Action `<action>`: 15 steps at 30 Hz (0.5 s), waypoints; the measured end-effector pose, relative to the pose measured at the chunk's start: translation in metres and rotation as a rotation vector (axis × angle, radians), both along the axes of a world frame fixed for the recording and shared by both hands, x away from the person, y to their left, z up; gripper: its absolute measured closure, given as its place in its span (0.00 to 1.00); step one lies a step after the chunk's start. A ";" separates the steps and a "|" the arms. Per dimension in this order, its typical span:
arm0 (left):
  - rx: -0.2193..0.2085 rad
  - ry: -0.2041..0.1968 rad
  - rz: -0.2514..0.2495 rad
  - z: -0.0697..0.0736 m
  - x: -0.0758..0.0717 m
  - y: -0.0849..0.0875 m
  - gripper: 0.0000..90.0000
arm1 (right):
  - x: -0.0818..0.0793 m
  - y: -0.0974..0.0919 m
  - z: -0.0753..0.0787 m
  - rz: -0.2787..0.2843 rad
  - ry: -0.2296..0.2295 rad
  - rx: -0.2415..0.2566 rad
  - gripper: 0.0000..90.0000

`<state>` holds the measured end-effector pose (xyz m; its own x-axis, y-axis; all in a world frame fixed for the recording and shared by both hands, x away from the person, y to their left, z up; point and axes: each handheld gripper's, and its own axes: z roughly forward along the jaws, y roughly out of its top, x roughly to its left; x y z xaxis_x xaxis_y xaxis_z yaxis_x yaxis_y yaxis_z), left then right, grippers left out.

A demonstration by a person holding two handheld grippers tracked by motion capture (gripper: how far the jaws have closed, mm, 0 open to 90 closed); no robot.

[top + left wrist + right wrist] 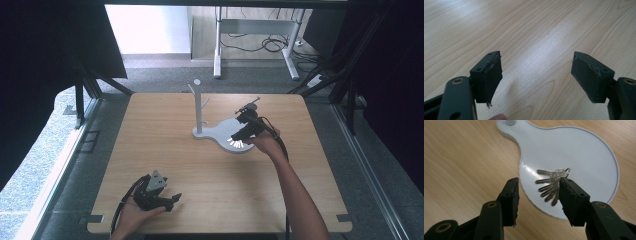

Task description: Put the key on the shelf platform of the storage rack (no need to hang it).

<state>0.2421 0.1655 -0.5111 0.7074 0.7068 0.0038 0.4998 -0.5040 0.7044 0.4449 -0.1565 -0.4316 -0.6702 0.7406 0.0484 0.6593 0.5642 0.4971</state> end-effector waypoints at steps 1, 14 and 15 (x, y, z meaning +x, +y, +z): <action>0.001 0.001 -0.002 0.000 0.000 -0.001 0.28 | -0.004 -0.001 0.000 0.005 -0.004 0.008 0.57; 0.002 0.009 0.000 -0.003 0.001 -0.001 0.28 | -0.059 -0.029 -0.005 0.060 -0.047 0.074 0.55; 0.002 0.008 0.001 -0.003 0.001 -0.001 0.28 | -0.063 -0.031 -0.006 0.060 -0.050 0.079 0.55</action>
